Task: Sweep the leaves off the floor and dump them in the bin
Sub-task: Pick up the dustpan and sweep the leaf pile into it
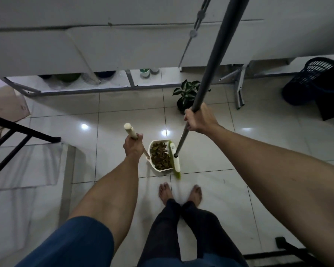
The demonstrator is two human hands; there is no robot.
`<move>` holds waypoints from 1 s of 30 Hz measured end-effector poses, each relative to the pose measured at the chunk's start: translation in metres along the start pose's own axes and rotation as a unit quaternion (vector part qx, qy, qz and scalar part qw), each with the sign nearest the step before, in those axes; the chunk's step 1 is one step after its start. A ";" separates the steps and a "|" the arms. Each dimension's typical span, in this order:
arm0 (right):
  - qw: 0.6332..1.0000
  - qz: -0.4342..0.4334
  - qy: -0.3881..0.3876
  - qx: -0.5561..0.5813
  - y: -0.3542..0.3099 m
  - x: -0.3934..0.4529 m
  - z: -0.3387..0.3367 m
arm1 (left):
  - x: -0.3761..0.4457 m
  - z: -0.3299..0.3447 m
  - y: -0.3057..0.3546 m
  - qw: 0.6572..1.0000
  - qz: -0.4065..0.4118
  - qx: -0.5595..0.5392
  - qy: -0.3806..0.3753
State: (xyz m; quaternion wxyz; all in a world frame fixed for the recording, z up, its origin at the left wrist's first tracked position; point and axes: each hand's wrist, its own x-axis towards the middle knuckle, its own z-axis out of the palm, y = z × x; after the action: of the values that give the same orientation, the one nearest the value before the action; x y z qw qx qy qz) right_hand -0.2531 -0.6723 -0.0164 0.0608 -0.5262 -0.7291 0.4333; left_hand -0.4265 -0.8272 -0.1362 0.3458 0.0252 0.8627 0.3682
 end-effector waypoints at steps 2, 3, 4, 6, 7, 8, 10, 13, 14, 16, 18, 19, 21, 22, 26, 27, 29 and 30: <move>0.999 -0.004 0.000 0.035 -0.009 -0.003 -0.003 | -0.001 -0.004 -0.002 1.000 0.001 0.006 -0.005; 0.999 -0.006 0.004 0.035 -0.013 -0.003 -0.006 | -0.001 -0.006 -0.003 1.000 0.002 0.007 -0.008; 0.999 -0.008 0.008 0.032 -0.016 -0.003 -0.010 | -0.001 -0.009 -0.005 1.000 0.001 0.005 -0.011; 0.999 -0.024 0.015 0.014 -0.020 -0.004 -0.023 | -0.002 -0.013 -0.009 1.000 -0.002 0.001 -0.016; 0.999 -0.035 0.017 -0.001 -0.021 -0.004 -0.031 | -0.003 -0.014 -0.011 1.000 0.000 0.003 -0.017; 0.999 -0.040 0.023 -0.012 -0.021 -0.003 -0.038 | -0.002 -0.015 -0.013 1.000 0.002 0.008 -0.017; 0.998 -0.030 0.050 -0.027 -0.018 0.002 -0.055 | -0.001 -0.014 -0.015 1.000 0.005 0.009 -0.015; 0.997 -0.013 0.061 -0.054 -0.002 0.009 -0.072 | 0.000 -0.011 -0.013 1.000 0.009 0.014 -0.015; 0.996 -0.007 0.059 -0.061 0.005 0.010 -0.074 | 0.001 -0.009 -0.012 1.000 0.006 0.014 -0.014; 0.995 0.005 0.060 -0.076 0.019 0.012 -0.073 | 0.000 -0.007 -0.011 1.000 -0.002 0.008 -0.013; 0.994 0.013 0.069 -0.081 0.028 0.015 -0.069 | 0.000 -0.005 -0.009 1.000 -0.004 0.009 -0.016; 0.994 0.021 0.072 -0.078 0.031 0.016 -0.066 | 0.001 -0.005 -0.008 1.000 -0.003 0.014 -0.019; 0.994 0.033 0.069 -0.079 0.035 0.018 -0.059 | 0.002 -0.003 -0.004 0.999 0.004 0.023 -0.025; 0.994 0.034 0.065 -0.082 0.037 0.019 -0.056 | 0.002 -0.002 -0.002 0.999 0.010 0.023 -0.028; 0.993 0.054 0.082 -0.060 0.038 0.017 -0.057 | -0.007 0.007 0.017 0.997 0.066 0.037 -0.033; 0.993 0.057 0.086 -0.049 0.036 0.017 -0.061 | -0.011 0.009 0.023 0.995 0.079 0.041 -0.035; 0.992 0.068 0.102 -0.030 0.033 0.018 -0.074 | -0.019 0.015 0.037 0.992 0.109 0.054 -0.038; 0.990 0.078 0.113 -0.022 0.031 0.018 -0.082 | -0.022 0.019 0.046 0.989 0.125 0.067 -0.042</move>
State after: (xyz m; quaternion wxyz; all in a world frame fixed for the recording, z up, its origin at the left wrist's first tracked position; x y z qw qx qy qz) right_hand -0.1943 -0.6085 0.0059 0.0978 -0.6282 -0.6836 0.3584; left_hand -0.4081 -0.7887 -0.1026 0.3301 0.1716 0.8602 0.3488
